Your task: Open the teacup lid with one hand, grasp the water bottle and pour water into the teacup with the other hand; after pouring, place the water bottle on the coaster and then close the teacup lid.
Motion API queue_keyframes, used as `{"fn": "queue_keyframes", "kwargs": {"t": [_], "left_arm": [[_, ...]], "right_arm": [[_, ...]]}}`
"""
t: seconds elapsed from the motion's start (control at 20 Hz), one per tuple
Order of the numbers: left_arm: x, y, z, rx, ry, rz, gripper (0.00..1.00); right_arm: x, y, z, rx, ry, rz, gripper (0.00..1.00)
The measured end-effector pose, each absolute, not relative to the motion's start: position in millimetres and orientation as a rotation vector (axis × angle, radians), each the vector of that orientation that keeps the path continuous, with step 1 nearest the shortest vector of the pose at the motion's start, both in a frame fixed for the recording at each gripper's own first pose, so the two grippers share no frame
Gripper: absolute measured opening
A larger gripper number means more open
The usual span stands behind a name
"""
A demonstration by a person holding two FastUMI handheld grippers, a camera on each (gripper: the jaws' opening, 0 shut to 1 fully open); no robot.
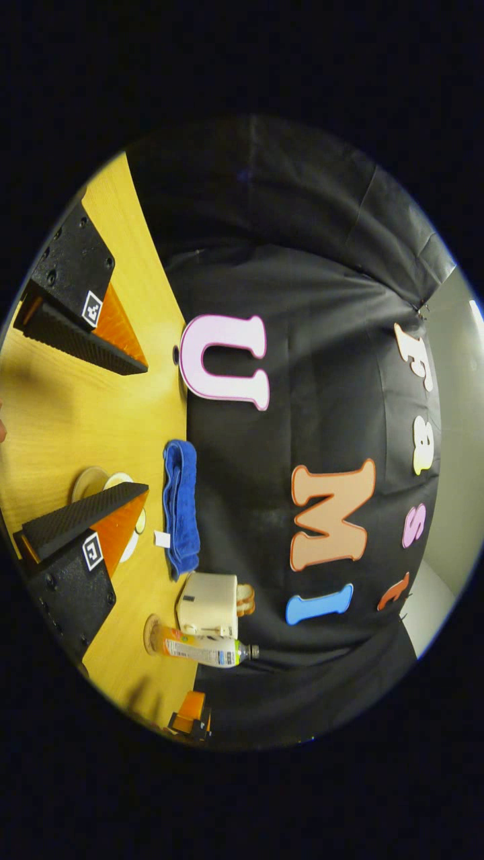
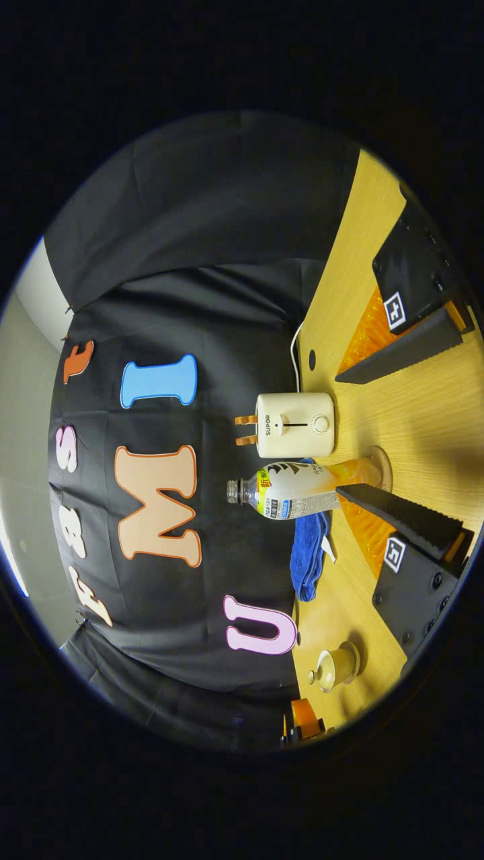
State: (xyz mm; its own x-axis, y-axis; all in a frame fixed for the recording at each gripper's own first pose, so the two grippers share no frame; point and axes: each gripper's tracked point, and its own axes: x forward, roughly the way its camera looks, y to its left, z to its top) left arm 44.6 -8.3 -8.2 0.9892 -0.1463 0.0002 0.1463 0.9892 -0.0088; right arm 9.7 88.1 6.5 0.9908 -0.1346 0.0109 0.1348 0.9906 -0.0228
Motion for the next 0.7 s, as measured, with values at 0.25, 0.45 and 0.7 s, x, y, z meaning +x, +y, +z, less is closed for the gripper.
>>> {"fn": "queue_keyframes", "kwargs": {"t": [0.25,0.45,0.7], "left_arm": [[38,39,-8,0.000,0.003,0.083,0.94],[32,53,-7,0.003,0.005,0.167,0.94],[30,50,-7,-0.002,0.010,0.149,0.94]], "right_arm": [[3,83,7,-0.023,-0.011,-0.159,0.92],[1,78,7,-0.024,-0.013,-0.185,0.92],[1,79,7,-0.024,-0.013,-0.185,0.92]]}}
